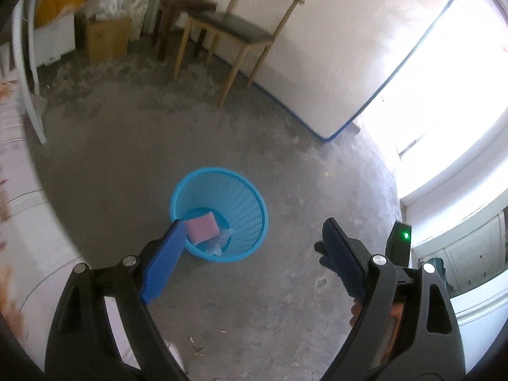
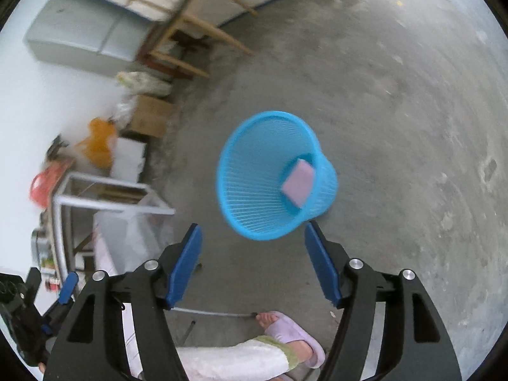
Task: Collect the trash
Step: 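Close right tool on clear red-printed bag while left tool returns to table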
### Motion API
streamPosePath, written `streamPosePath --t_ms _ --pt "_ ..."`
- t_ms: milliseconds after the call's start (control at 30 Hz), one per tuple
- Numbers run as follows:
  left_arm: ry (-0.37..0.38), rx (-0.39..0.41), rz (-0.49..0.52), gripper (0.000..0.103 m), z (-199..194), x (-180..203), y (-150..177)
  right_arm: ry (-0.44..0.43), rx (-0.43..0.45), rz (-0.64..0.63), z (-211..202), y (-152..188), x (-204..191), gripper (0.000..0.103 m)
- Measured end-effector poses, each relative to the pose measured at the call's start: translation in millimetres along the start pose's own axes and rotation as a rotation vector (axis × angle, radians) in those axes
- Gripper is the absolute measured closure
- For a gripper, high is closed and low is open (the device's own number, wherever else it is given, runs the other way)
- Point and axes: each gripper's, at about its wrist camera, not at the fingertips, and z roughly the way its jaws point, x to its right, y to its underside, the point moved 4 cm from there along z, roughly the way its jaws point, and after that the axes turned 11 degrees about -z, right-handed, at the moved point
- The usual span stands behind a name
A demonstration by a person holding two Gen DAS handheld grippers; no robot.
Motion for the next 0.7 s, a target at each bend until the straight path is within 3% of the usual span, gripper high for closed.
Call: streamPosePath --t_ms 267,400,567,700 --pt "0.01 0.152 -0.004 0.016 -103 -17 36 -0.097 -0.017 -0.248 -29 12 -100 0.036" --pt "-0.024 0.261 0.018 0.016 -155 -34 49 -0.167 -0.027 -0.374 -39 26 -157 0.035" --pt "-0.108 0.398 0.02 0.016 -221 -68 67 -0.265 -0.078 -0.526 -35 55 -227 0.033" --pt "-0.221 0.5 -0.014 0.016 -265 -106 89 -0.363 -0.176 -0.598 -19 84 -280 0.032"
